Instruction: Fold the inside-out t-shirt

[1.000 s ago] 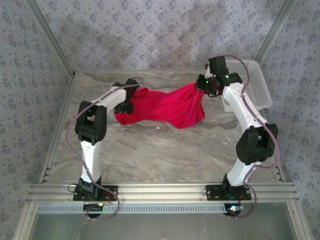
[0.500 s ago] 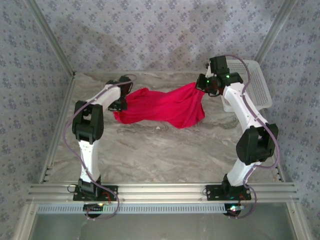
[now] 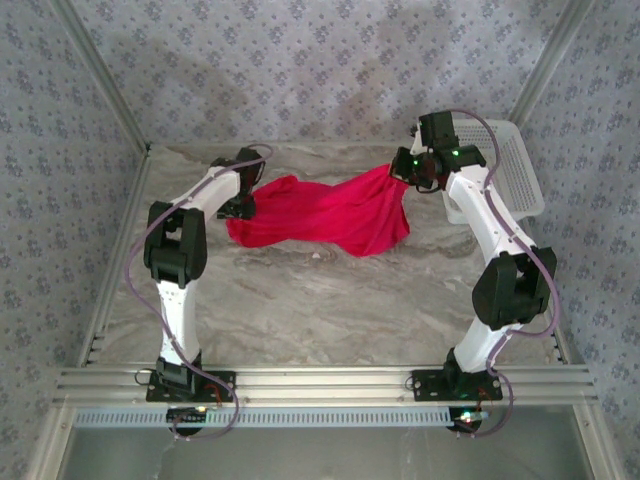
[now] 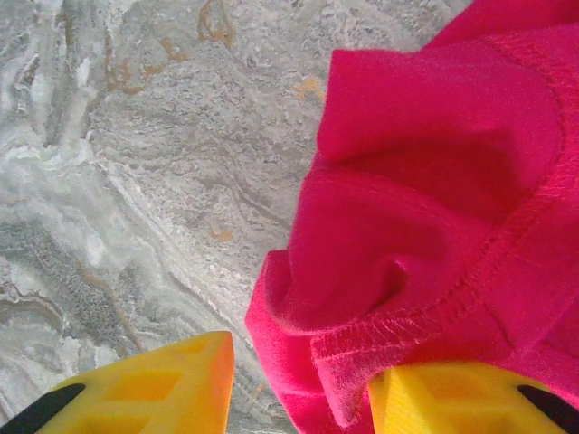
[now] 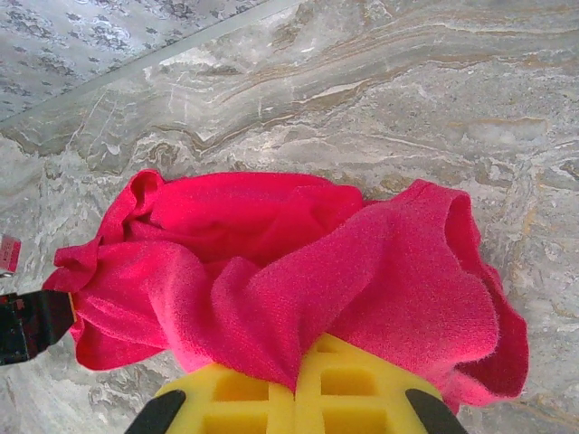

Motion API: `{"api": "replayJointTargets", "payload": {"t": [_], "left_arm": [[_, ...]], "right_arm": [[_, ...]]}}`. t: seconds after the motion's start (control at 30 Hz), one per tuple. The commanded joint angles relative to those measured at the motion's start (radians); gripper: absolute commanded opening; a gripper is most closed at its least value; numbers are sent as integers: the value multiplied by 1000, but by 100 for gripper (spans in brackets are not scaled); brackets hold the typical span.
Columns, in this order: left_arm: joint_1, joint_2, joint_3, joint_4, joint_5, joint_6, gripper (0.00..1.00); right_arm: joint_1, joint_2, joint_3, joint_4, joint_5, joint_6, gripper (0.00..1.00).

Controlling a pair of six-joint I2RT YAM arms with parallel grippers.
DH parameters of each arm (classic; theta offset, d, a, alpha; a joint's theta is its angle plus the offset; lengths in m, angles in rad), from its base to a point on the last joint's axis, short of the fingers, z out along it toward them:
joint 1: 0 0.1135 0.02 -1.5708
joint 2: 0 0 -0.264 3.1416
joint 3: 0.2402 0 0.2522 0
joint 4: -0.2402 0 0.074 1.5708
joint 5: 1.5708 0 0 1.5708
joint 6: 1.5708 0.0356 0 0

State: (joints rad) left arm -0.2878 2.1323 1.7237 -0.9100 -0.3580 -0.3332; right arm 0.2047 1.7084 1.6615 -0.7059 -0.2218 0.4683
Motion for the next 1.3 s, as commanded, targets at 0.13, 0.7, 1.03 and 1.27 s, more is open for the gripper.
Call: {"api": "replayJointTargets", "payload": {"t": [0.13, 0.7, 1.03, 1.27], "left_arm": [[16, 40, 32, 21, 32, -6, 28], [322, -324, 266, 103, 809, -233, 0], [554, -460, 6, 741, 1319, -711, 0], [553, -454, 6, 863, 1406, -786, 0]], "right_arm": [[12, -16, 35, 15, -24, 7, 0], [-149, -67, 338, -138, -46, -12, 0], [-251, -121, 449, -195, -68, 12, 0], [-230, -109, 464, -185, -96, 28, 0]]}}
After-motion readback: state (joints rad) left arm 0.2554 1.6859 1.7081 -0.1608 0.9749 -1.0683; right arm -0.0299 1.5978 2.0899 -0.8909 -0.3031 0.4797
